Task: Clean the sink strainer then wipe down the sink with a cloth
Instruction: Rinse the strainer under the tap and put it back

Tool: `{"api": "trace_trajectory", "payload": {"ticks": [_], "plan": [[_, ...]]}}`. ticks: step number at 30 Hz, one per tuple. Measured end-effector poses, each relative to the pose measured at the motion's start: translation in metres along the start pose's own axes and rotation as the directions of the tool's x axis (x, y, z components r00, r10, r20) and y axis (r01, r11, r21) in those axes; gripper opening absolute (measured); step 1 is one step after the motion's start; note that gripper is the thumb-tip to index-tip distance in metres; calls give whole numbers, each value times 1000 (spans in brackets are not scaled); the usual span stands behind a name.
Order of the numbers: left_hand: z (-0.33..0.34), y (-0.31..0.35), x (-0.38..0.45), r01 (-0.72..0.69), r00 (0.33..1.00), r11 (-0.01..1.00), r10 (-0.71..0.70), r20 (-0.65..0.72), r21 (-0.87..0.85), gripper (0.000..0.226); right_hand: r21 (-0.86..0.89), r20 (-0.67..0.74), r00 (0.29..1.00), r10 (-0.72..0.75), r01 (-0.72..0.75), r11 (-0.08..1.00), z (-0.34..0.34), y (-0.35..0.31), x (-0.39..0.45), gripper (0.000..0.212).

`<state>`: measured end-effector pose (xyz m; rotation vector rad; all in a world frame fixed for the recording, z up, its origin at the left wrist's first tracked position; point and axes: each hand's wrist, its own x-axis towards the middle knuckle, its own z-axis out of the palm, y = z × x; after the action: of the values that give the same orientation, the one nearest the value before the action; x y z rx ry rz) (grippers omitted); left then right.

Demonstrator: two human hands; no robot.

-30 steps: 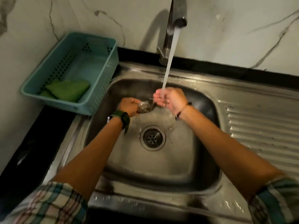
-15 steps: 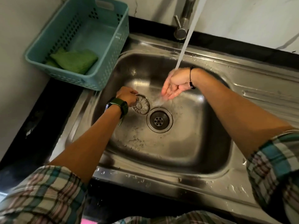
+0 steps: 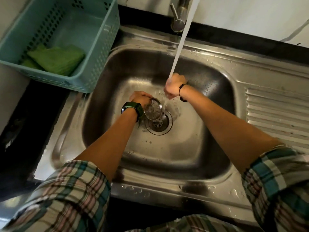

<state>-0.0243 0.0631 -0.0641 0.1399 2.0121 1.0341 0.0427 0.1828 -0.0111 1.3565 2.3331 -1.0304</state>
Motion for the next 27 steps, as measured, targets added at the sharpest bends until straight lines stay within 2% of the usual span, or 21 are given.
{"api": "trace_trajectory", "payload": {"ticks": [1, 2, 4, 5, 7, 8, 10, 12, 14, 17, 20, 24, 27], "plan": [[4, 0, 3, 24, 1000, 999, -24, 2, -48, 34, -110, 42, 999, -3, 7, 994, 5, 7, 1, 16], [8, 1, 6, 46, 999, 993, -46, 5, -112, 34, -141, 122, 993, 7, 11, 990, 11, 14, 2, 14], [14, -1, 11, 93, 996, 971, -93, 11, -221, 33, -37, 261, 964, 53, -45, 998, 22, 28, 4, 10], [16, -2, 13, 112, 994, 963, -111, 17, -246, 33, 48, 274, 959, 70, -86, 995, 26, 33, 3, 12], [18, -7, 14, 136, 991, 968, -129, 44, -213, 27, 121, 209, 975, 72, -99, 988, 37, 42, 7, 22], [16, -10, 14, 124, 991, 982, -117, 58, -145, 24, 100, 180, 981, 67, -86, 991, 41, 47, 9, 25], [12, -14, 15, 87, 995, 996, -87, 46, 1, 27, -7, 172, 984, 51, -51, 999, 51, 54, 13, 24], [5, -14, 14, 65, 998, 997, -65, 17, 47, 29, -153, 172, 985, 30, -4, 988, 63, 60, 16, 27], [0, -13, 15, 44, 999, 998, -45, 14, 39, 29, -304, 78, 997, -25, 48, 951, 79, 63, 15, 29], [-4, -10, 14, 59, 998, 998, -58, 25, -27, 21, -348, -12, 995, -98, 88, 933, 98, 66, 12, 27], [-3, -8, 13, 135, 990, 976, -128, 52, -169, 35, -367, -32, 987, -159, 136, 920, 103, 72, 13, 26], [-2, -11, 15, 119, 992, 979, -109, 68, -166, 32, -428, -33, 974, -223, 187, 884, 105, 76, 8, 28], [-2, -9, 12, 86, 996, 988, -80, 49, -132, 29, -441, -73, 978, -194, 143, 886, 98, 71, 9, 29]]}}
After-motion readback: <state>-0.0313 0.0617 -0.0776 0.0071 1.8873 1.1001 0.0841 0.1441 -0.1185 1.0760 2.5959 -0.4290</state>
